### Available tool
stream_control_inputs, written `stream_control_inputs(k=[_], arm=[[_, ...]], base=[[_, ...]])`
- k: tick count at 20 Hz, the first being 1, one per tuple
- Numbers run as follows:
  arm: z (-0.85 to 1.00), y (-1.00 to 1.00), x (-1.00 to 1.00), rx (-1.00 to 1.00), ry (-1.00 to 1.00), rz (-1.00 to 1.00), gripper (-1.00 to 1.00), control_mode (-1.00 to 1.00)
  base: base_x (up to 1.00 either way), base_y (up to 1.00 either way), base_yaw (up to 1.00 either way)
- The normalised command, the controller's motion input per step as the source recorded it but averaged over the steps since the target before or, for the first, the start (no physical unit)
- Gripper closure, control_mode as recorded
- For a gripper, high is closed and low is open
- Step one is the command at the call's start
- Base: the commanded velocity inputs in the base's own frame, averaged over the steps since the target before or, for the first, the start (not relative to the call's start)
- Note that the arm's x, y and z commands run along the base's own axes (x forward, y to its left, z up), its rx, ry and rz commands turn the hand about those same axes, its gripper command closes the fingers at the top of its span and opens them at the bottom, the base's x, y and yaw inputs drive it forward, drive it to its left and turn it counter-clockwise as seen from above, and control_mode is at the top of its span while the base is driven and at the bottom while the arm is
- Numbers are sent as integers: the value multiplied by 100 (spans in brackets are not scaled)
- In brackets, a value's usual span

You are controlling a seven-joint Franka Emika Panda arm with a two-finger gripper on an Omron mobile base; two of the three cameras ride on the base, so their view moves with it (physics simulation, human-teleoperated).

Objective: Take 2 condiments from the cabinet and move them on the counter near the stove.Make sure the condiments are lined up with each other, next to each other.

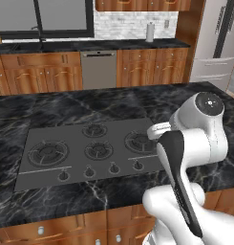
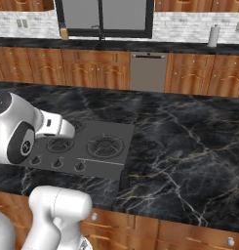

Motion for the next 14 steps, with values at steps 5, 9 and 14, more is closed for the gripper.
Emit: stream_control_inputs(k=[5,9,14], arm=[[0,0,0,0,0,0,-100,100],[0,0,0,0,0,0,-100,100],[0,0,0,0,0,0,-100,100]], base=[[-3,14,10],[-23,34,10],[-78,71,5]])
